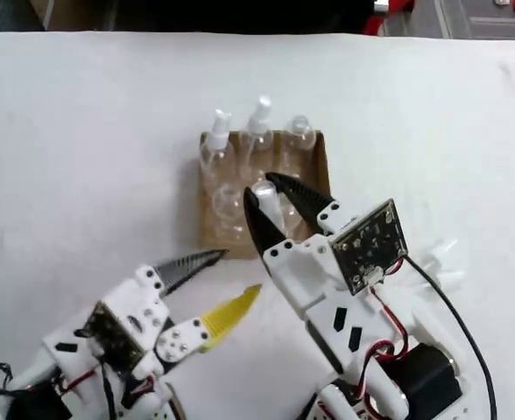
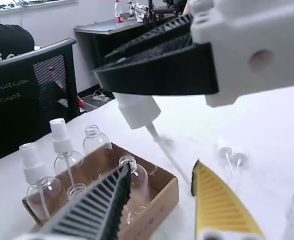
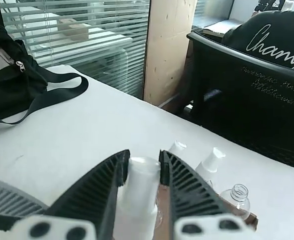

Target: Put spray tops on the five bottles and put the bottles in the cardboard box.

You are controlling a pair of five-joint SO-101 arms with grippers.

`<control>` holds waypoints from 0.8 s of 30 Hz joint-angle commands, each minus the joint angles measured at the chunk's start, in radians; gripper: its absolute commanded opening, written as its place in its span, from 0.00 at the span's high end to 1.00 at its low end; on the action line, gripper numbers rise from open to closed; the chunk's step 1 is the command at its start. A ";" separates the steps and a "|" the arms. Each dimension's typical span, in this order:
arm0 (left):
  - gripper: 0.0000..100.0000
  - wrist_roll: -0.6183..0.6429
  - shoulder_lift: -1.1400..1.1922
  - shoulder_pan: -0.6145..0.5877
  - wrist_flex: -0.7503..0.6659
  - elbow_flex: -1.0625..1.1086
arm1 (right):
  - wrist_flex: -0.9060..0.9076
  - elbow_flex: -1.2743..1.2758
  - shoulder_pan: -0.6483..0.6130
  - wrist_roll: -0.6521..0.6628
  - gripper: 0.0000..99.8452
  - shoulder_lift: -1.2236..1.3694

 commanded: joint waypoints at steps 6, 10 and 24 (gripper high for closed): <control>0.81 0.008 -0.004 0.024 -0.101 0.018 | -0.027 -0.005 0.004 0.015 0.98 -0.004; 0.81 0.009 -0.004 0.030 -0.103 0.018 | -0.025 -0.005 0.004 0.015 0.98 -0.004; 0.83 0.011 -0.004 0.030 -0.272 0.146 | -0.021 -0.005 0.002 0.015 0.98 -0.005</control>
